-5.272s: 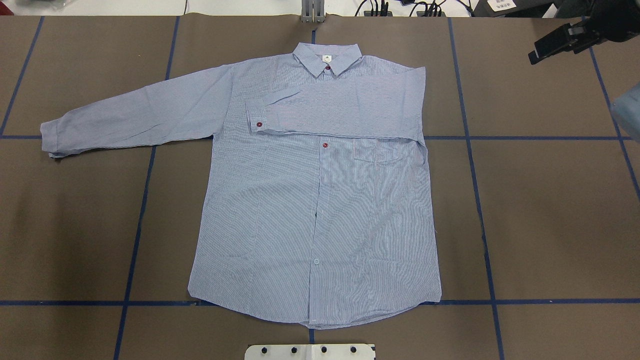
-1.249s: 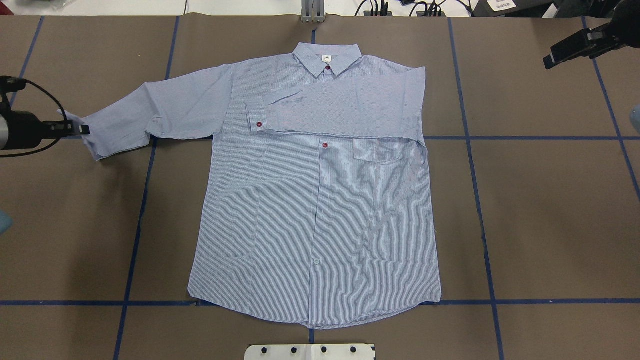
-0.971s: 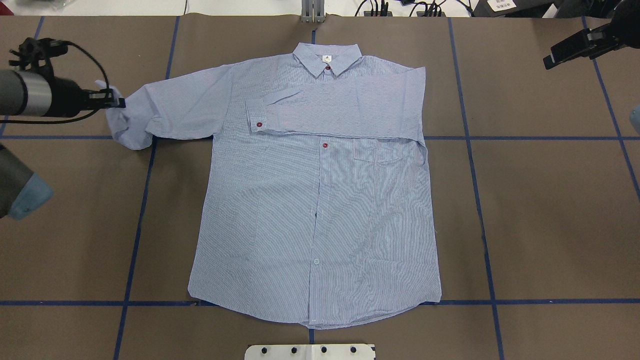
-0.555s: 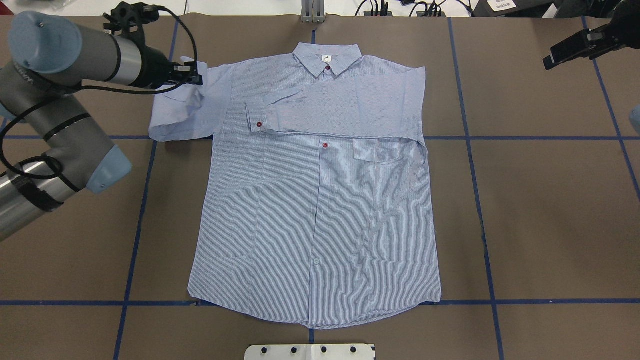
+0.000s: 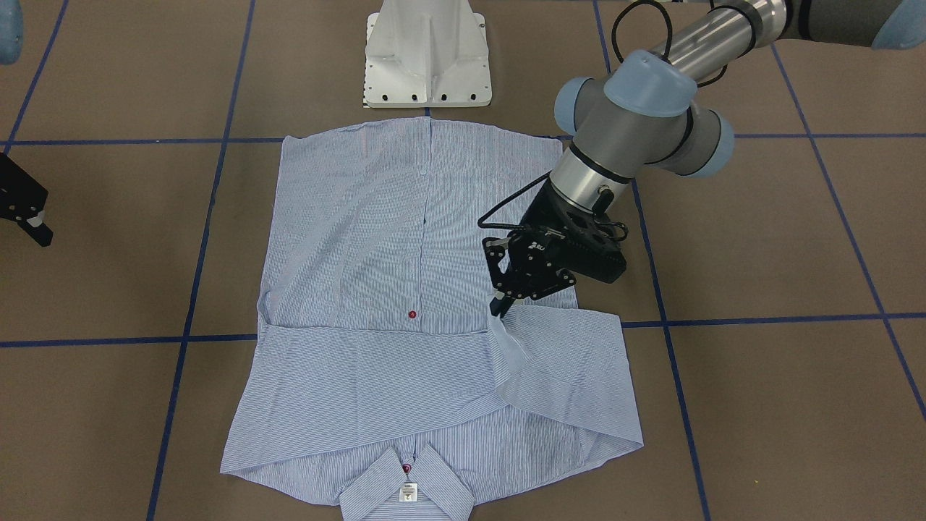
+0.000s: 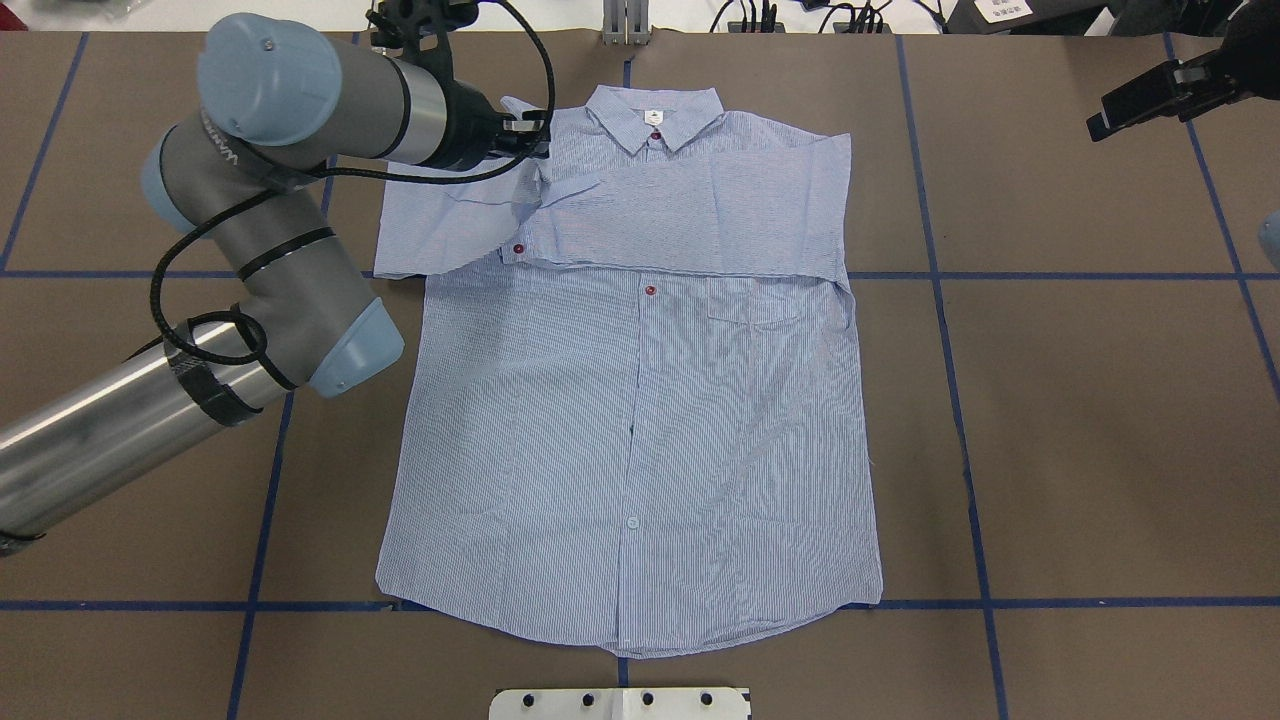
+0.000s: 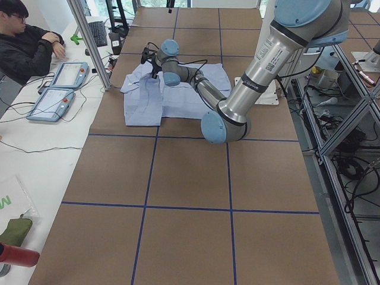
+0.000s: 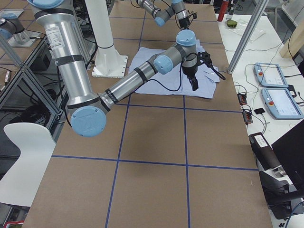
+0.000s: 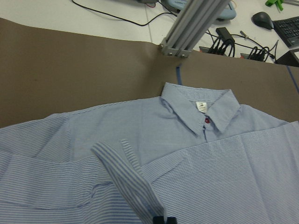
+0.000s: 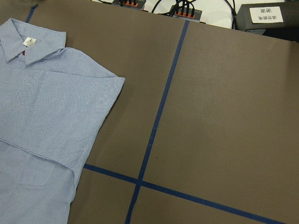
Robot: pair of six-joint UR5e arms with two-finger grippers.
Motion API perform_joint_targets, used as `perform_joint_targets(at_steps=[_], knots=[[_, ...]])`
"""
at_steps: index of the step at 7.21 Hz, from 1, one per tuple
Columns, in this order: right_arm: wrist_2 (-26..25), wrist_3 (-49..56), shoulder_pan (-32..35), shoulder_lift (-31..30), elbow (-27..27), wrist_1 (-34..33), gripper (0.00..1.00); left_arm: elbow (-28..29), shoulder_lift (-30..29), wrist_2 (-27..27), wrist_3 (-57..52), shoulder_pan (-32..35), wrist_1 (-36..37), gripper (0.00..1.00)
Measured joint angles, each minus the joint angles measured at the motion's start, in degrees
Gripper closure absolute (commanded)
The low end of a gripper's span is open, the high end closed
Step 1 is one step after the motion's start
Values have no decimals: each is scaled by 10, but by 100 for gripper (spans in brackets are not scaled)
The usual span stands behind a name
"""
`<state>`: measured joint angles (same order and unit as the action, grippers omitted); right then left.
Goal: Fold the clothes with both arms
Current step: 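Lift the sleeve with the left gripper and fold it across the shirt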
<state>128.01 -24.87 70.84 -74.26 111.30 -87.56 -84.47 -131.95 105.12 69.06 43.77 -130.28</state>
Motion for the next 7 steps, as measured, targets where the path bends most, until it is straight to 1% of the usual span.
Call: perform_joint_targets(at_steps=[3, 5, 6, 7], knots=[[0, 0, 0, -1, 0, 0, 0, 37, -46, -45, 34, -45, 0, 100], [0, 0, 0, -1, 0, 0, 0, 51, -66, -61, 45, -74, -1, 100], [0, -1, 0, -1, 0, 0, 0, 69, -82, -69, 50, -86, -1, 100], [0, -1, 0, -1, -1, 0, 0, 93, -101, -77, 53, -94, -1, 28]])
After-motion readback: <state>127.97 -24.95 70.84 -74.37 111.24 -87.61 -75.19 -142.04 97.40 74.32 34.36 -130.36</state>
